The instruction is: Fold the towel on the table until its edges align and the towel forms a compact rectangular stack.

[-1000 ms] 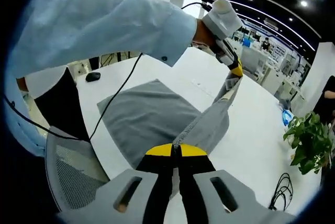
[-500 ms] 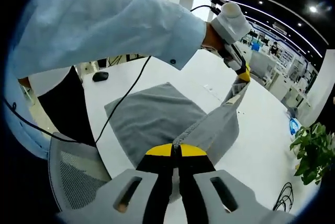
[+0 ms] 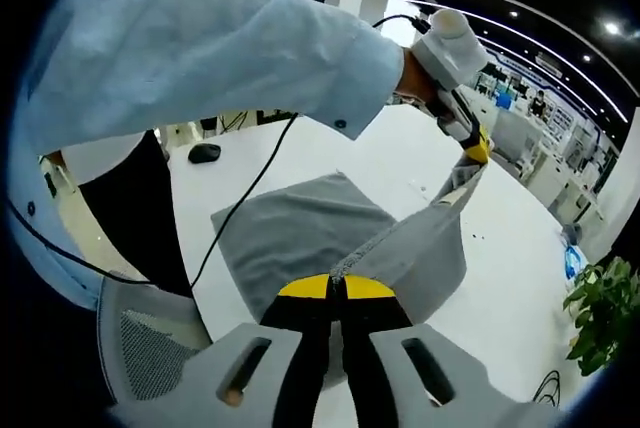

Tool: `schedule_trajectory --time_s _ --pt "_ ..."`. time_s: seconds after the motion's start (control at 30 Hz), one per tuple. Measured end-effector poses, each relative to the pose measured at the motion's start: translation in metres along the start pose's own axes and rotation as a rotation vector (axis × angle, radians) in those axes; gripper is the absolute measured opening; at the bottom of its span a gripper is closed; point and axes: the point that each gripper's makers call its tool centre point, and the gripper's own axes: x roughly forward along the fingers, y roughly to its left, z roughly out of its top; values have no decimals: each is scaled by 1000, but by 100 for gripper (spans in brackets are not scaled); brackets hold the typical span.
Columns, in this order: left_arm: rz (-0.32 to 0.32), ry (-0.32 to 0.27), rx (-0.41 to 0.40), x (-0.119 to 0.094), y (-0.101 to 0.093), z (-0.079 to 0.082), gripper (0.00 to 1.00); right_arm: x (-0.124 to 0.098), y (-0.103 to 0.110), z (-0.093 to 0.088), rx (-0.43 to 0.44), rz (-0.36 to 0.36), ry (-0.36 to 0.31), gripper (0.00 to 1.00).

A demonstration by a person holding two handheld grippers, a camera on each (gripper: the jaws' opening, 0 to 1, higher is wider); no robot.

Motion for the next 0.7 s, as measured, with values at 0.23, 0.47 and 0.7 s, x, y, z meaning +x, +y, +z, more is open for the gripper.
schedule_trajectory --time_s 0.23,0.47,0.7 --pt "-4 -3 -16 -10 -1 -20 4 16 14 1 -9 34 11 1" --pt "-7 -11 -25 -22 1 -36 5 32 27 7 -21 65 12 1" --pt "-3 -13 -34 -31 9 -53 5 44 39 14 -30 89 9 1"
